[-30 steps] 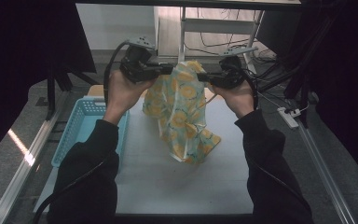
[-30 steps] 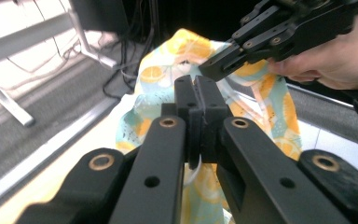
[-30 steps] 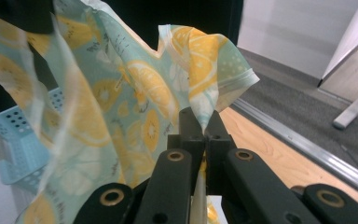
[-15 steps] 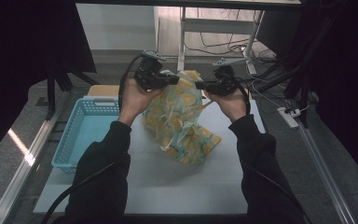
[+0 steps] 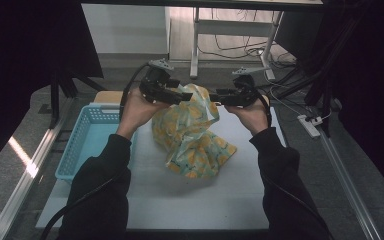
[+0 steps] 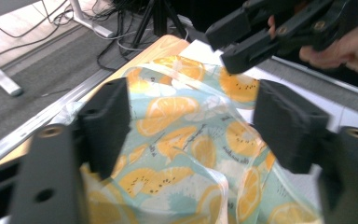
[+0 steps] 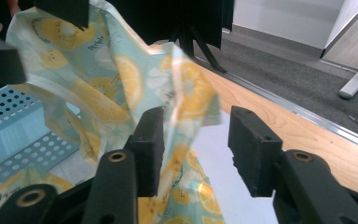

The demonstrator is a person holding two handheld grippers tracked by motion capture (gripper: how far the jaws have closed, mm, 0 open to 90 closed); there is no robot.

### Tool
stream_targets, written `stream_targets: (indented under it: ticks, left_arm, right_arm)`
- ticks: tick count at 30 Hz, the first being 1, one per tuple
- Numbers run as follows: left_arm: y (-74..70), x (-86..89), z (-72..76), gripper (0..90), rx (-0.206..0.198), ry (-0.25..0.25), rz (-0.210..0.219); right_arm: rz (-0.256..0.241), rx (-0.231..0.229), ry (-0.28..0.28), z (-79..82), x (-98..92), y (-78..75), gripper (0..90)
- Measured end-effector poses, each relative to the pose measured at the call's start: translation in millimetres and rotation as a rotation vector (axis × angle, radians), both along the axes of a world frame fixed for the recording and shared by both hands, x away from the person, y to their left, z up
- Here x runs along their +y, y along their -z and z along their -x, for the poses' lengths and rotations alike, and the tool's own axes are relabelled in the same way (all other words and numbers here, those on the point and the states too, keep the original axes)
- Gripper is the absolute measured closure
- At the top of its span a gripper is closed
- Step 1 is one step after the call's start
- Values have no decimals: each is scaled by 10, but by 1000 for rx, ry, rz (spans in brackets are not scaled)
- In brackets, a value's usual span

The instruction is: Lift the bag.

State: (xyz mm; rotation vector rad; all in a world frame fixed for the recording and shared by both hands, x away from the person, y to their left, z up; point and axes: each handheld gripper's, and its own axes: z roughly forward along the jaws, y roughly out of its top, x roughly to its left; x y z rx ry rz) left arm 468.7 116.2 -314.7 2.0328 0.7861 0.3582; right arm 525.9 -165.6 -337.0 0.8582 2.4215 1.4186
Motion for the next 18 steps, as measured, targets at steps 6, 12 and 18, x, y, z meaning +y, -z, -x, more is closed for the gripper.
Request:
stream_targets:
  ticks: [6, 12, 18]
  left_arm:
    - [16, 159, 84, 73, 4, -20, -1]
    - [2, 390, 216, 0, 6, -45, 29]
    - [54, 592, 375, 0, 17, -65, 25]
  right_arm:
    - [1, 7, -1, 37, -57, 84, 471]
    - [-17, -1, -7, 118, -116, 125, 401]
    - [-31, -5, -17, 214, -145, 164, 339]
